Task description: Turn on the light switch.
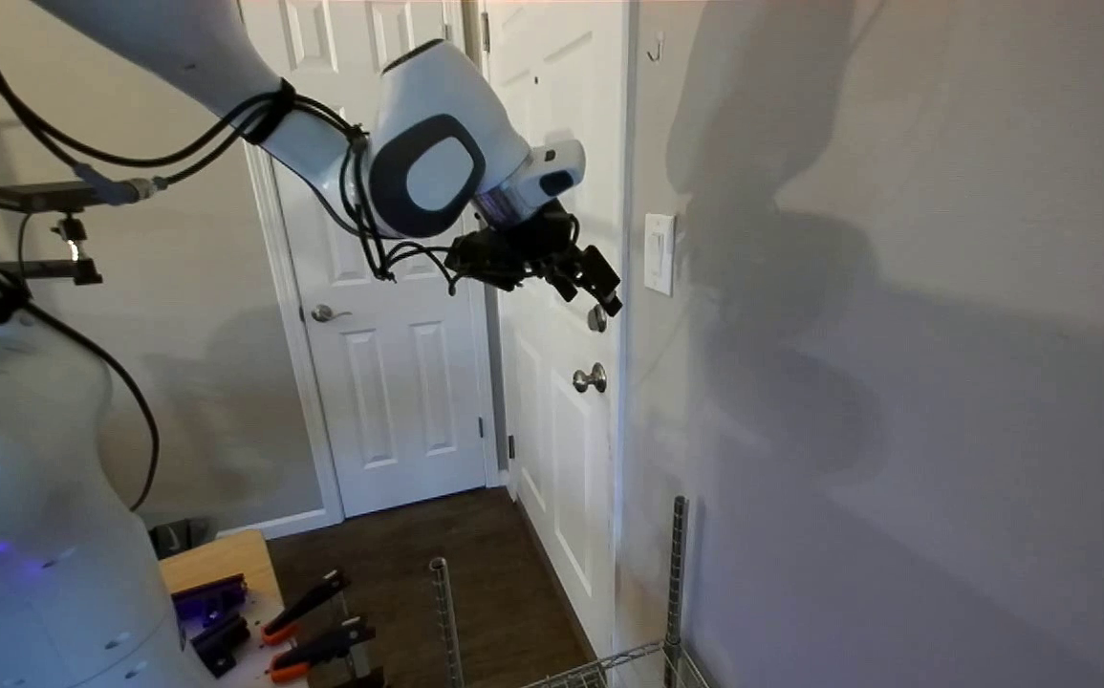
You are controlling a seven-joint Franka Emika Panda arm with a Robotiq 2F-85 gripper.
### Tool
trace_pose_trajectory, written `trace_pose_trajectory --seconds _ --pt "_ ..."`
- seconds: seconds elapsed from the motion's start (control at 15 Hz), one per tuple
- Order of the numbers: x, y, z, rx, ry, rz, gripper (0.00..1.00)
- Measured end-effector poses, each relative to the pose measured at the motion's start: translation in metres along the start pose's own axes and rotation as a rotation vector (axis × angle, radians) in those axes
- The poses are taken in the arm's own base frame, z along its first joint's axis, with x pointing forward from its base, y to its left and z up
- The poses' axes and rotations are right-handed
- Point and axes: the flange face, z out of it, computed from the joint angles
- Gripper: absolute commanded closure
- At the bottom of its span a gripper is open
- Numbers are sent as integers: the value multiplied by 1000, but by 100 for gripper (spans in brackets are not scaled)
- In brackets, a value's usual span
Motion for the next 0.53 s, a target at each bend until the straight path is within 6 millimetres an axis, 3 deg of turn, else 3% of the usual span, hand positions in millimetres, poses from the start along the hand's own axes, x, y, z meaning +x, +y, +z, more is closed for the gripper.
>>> trace_pose_trajectory --seconds 0.53 --pt "1 1 0 -5 11 9 0"
